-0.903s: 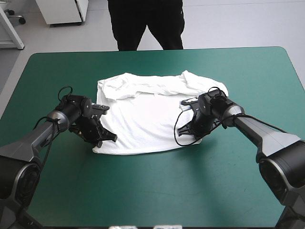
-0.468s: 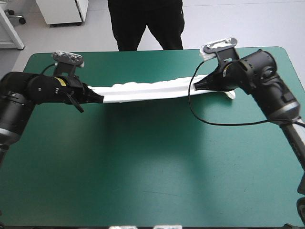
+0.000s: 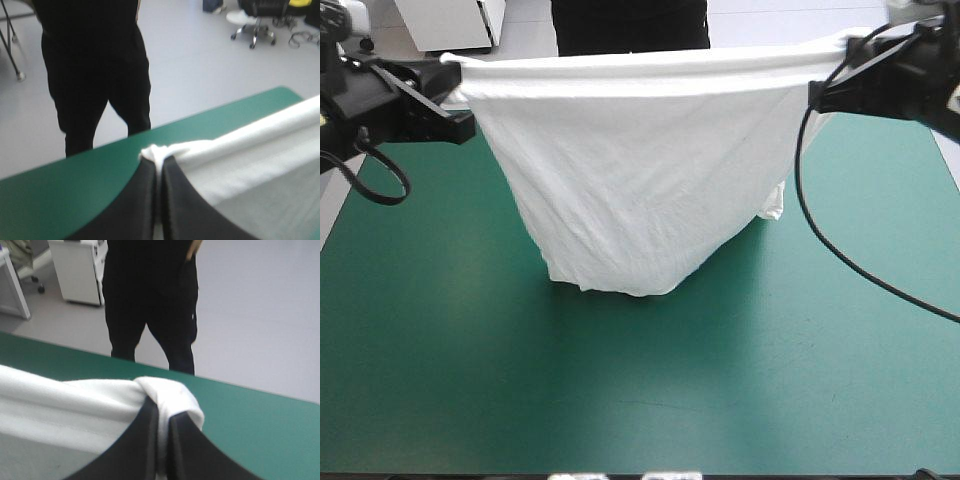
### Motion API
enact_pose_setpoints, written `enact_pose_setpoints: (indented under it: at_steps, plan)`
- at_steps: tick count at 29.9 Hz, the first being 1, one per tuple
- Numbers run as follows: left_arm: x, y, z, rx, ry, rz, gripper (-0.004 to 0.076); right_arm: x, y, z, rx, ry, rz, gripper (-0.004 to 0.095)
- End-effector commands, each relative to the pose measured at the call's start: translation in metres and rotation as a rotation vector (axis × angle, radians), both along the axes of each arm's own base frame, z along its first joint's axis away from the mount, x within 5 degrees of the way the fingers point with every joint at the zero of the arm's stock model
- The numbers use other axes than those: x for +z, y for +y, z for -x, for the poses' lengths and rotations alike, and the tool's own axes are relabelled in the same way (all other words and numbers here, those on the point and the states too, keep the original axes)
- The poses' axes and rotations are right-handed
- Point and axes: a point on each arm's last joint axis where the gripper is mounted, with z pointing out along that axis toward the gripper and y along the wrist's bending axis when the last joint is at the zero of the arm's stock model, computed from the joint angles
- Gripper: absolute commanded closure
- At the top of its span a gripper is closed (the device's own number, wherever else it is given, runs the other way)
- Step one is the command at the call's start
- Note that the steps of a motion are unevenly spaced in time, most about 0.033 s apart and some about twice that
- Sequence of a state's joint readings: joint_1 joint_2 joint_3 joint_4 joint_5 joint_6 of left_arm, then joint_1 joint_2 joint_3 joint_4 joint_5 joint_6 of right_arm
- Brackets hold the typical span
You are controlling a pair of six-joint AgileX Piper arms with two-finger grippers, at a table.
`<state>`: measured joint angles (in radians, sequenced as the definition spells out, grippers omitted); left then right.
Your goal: Fold the cloth
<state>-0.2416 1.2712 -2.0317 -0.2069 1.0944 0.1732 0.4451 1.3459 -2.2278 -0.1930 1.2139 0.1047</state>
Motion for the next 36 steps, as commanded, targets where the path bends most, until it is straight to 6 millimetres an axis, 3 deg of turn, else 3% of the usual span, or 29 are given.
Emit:
enact_pose_setpoints:
  at_steps: [1, 7, 11, 16, 21, 24, 27, 36]
  plan:
    - [0.046, 0.008, 0.041, -0.019, -0.258, 0.097, 0.0733, 0.038, -0.021, 0.042, 0.0, -0.249, -0.058, 0.0925]
    - [0.083, 0.021, 0.093, -0.023, -0.466, 0.149, 0.0733, 0.067, -0.035, 0.092, 0.088, -0.461, -0.129, 0.0925]
    - [0.096, 0.027, 0.118, -0.022, -0.574, 0.184, 0.0733, 0.077, -0.042, 0.119, 0.143, -0.582, -0.166, 0.0925]
    - [0.104, 0.028, 0.137, -0.07, -0.657, 0.222, 0.0733, 0.081, -0.047, 0.136, 0.167, -0.644, -0.184, 0.0925]
    - [0.106, 0.027, 0.137, -0.083, -0.694, 0.206, 0.0733, 0.081, -0.047, 0.128, 0.13, -0.645, -0.14, 0.0925]
    - [0.105, 0.024, 0.118, -0.06, -0.684, 0.203, 0.0733, 0.08, -0.044, 0.108, 0.07, -0.624, -0.136, 0.0925]
    - [0.101, 0.017, 0.085, -0.046, -0.663, 0.213, 0.0733, 0.075, -0.034, 0.072, -0.001, -0.577, -0.118, 0.0925]
    - [0.08, -0.008, -0.045, 0.03, -0.678, 0.283, 0.0733, 0.055, 0.01, -0.039, -0.075, -0.576, -0.05, 0.0925]
